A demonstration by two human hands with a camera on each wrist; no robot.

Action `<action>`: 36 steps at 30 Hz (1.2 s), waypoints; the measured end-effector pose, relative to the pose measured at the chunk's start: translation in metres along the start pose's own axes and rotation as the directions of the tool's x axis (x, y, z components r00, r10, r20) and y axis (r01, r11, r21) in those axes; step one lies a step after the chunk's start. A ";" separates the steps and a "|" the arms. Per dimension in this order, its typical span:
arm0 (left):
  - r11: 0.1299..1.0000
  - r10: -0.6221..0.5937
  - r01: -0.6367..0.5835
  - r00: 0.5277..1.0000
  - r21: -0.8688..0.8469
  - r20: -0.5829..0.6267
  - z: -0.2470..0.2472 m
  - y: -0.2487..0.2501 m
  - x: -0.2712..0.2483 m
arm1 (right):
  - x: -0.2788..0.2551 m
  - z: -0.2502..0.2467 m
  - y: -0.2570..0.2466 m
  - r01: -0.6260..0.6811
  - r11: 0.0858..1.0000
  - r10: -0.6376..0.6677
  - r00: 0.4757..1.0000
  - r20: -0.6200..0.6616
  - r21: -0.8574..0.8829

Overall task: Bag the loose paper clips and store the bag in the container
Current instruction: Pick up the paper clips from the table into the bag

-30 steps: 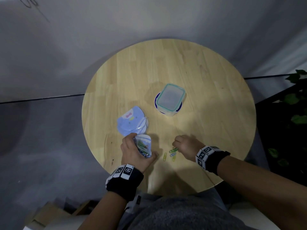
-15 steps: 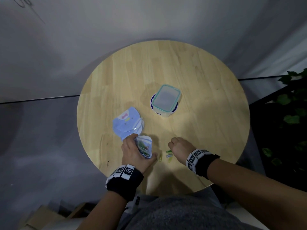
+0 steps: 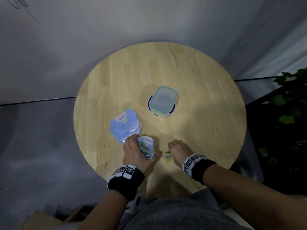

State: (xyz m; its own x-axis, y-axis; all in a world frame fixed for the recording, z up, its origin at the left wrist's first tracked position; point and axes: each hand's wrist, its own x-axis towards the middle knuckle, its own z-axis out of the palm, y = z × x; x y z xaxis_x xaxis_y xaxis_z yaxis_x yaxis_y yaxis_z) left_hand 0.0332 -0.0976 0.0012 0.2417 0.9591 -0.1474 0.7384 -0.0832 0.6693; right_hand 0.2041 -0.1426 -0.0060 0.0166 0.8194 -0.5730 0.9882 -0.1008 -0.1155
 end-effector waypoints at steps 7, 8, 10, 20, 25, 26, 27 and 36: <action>0.999 0.042 -0.042 0.999 -0.005 0.005 0.003 0.003 0.005 | -0.001 -0.031 0.011 -0.123 0.852 0.194 0.977 -0.088 0.509; 0.998 0.055 -0.055 0.998 0.000 0.008 0.004 0.003 0.006 | -0.001 -0.041 0.011 -0.130 0.754 0.261 0.959 -0.113 0.644; 0.997 0.073 -0.073 0.997 -0.004 0.029 0.006 0.004 0.008 | -0.002 -0.067 0.006 -0.087 0.535 0.319 0.942 -0.105 0.841; 0.983 0.146 -0.145 0.989 -0.117 -0.001 0.013 0.030 0.020 | -0.017 -0.120 -0.017 -0.009 0.639 0.127 0.987 -0.095 0.769; 0.980 0.126 -0.123 0.992 -0.155 0.011 0.014 0.029 0.020 | -0.019 -0.136 -0.003 -0.032 0.406 0.188 0.981 -0.049 0.913; 0.977 0.131 -0.127 0.991 -0.170 0.016 0.014 0.029 0.020 | -0.019 -0.137 0.001 -0.027 0.311 0.204 0.978 -0.039 0.950; 0.974 0.139 -0.132 0.990 -0.183 0.021 0.014 0.029 0.020 | -0.019 -0.137 0.004 -0.011 0.220 0.221 0.974 -0.039 0.975; 0.974 0.102 -0.101 0.995 -0.201 -0.003 0.007 0.015 0.020 | 0.004 -0.029 0.015 -0.222 0.821 0.225 0.973 0.058 0.526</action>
State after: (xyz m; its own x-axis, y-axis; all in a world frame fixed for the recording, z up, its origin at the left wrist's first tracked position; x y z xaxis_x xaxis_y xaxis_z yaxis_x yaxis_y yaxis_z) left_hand 0.0534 -0.0818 0.0036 0.3139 0.9464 -0.0758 0.5683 -0.1233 0.8136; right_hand 0.2236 -0.1241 0.0136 0.2299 0.7412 -0.6307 0.7273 -0.5615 -0.3947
